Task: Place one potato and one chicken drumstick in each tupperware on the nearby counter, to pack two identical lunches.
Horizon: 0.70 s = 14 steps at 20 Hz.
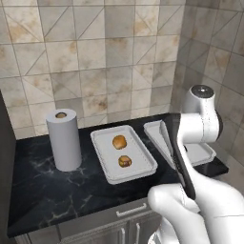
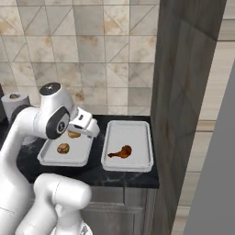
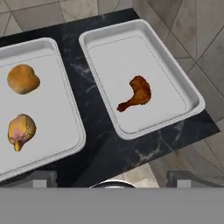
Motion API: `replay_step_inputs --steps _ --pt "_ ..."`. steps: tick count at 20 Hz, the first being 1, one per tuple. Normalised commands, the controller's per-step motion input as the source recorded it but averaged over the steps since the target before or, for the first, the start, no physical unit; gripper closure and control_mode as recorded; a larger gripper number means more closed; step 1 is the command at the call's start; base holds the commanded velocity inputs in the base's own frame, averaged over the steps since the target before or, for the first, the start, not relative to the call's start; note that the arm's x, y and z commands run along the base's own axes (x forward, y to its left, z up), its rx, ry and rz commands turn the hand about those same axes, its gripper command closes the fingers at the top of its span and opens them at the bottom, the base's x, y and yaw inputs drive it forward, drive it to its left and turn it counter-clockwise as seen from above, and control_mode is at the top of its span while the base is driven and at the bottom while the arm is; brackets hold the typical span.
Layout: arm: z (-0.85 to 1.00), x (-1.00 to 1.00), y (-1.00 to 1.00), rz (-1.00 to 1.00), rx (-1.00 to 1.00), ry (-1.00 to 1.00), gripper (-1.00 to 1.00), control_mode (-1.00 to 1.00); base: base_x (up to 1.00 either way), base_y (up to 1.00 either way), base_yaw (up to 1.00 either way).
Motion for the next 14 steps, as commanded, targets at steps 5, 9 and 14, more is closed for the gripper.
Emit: replay_step_inputs --steps 5,9,14 --pt "0.68 -0.64 0.63 0.26 0.00 -0.01 -1.00 -1.00 0.00 0.00 0.00" --pt "0.42 -0.65 0.39 0.28 0.00 -0.11 -1.00 -1.00 0.00 0.00 0.00" --pt "0.03 -0.76 0.02 0.13 0.00 -0.39 -1.00 -1.00 0.00 0.00 0.00"
